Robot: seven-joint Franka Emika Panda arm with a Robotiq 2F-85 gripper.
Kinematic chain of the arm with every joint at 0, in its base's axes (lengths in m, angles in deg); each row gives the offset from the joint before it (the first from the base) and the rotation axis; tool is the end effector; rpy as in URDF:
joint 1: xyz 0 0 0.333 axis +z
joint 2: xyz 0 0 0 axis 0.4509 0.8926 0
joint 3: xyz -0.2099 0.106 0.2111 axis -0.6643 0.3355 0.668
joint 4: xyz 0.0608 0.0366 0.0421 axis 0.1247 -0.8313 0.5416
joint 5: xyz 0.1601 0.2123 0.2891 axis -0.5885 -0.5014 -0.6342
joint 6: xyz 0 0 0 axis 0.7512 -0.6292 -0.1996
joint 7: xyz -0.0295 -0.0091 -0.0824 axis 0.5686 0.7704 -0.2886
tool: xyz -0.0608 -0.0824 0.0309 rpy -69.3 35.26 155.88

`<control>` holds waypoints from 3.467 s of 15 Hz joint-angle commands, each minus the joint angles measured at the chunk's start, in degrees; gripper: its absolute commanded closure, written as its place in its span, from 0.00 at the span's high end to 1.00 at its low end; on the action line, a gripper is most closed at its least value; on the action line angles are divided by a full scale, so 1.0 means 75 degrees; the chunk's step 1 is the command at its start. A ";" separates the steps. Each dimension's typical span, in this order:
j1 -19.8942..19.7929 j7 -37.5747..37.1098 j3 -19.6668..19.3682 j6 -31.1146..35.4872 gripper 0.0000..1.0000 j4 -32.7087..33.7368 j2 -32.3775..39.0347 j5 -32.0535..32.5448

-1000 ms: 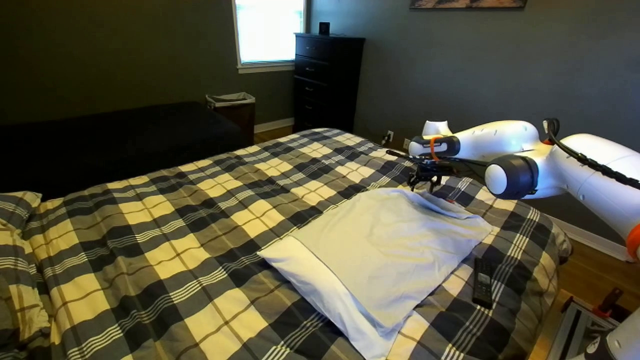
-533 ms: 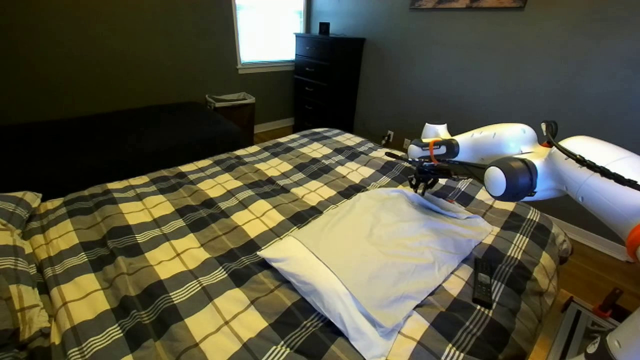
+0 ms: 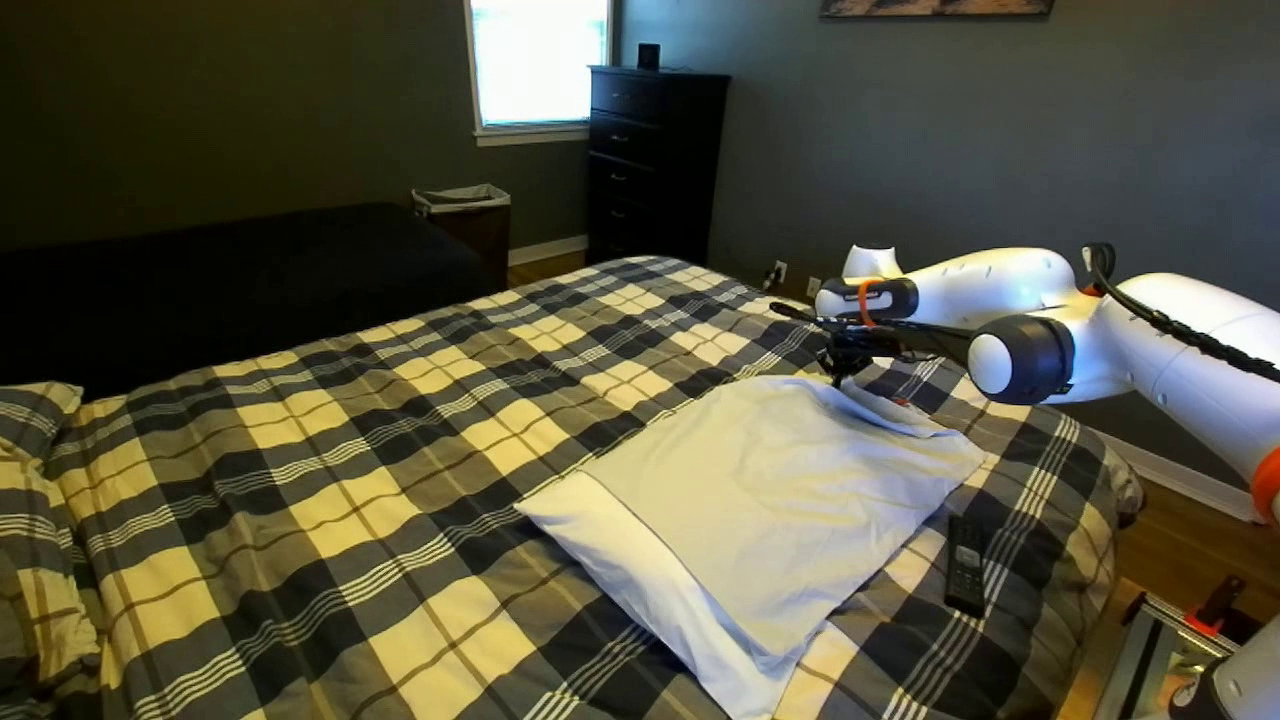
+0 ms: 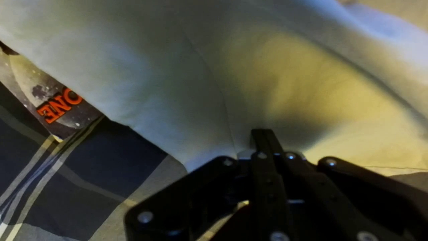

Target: Partially unfold the sheet

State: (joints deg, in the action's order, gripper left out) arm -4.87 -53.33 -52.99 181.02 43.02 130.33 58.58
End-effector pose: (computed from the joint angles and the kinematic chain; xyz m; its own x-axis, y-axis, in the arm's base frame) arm 0.6621 -0.4525 0.0936 0.7039 -0.6997 0.1224 -0.7093 -0.7013 0.0708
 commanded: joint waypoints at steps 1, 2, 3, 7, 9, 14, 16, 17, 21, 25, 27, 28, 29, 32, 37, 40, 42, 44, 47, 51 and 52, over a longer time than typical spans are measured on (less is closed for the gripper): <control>-0.0140 -0.0127 0.0100 0.0254 0.00 0.0466 0.0300 -0.0145; -0.0149 -0.0156 0.0101 0.0310 0.00 0.0482 0.0311 -0.0143; -0.0137 -0.0156 0.0076 0.0300 0.00 0.0477 0.0307 -0.0104; -0.0127 -0.0167 0.0057 0.0290 0.40 0.0506 0.0368 -0.0071; -0.0120 -0.0183 0.0049 0.0301 0.55 0.0516 0.0402 -0.0064; -0.0106 -0.0257 0.0067 0.0371 0.79 0.0547 0.0491 -0.0086; -0.0097 -0.0282 0.0061 0.0432 0.53 0.0553 0.0520 -0.0079; -0.0100 -0.0295 0.0064 0.0466 0.53 0.0557 0.0532 -0.0083; -0.0086 -0.0382 0.0058 0.0588 0.22 0.0554 0.0573 -0.0073; -0.0089 -0.0421 0.0058 0.0624 0.00 0.0577 0.0590 -0.0075; -0.0088 -0.0443 0.0042 0.0655 0.00 0.0598 0.0595 -0.0061; -0.0088 -0.0448 0.0032 0.0677 0.01 0.0611 0.0593 -0.0053; -0.0097 -0.0444 0.0037 0.0684 0.01 0.0622 0.0584 -0.0057; -0.0125 -0.0555 -0.0076 0.0549 0.01 0.1228 0.0867 -0.0273; -0.0116 -0.1311 -0.0046 0.1529 0.01 0.0414 0.0371 -0.0088; -0.0104 -0.1653 -0.0102 0.1859 0.01 0.0380 0.0371 -0.0041; -0.0103 -0.1877 -0.0150 0.2009 0.01 0.0372 0.0371 -0.0009; -0.0102 -0.2081 -0.0217 0.2148 0.01 0.0362 0.0371 0.0017; -0.0080 -0.2367 -0.0335 0.2305 0.01 0.0322 0.0371 0.0060; -0.0088 -0.2665 -0.0389 0.2372 0.01 0.0352 0.0371 0.0026; -0.0093 -0.2672 -0.0362 0.2335 0.15 0.0376 0.0371 0.0006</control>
State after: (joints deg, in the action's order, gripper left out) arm -5.59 -71.34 -55.34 197.45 46.39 133.11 58.47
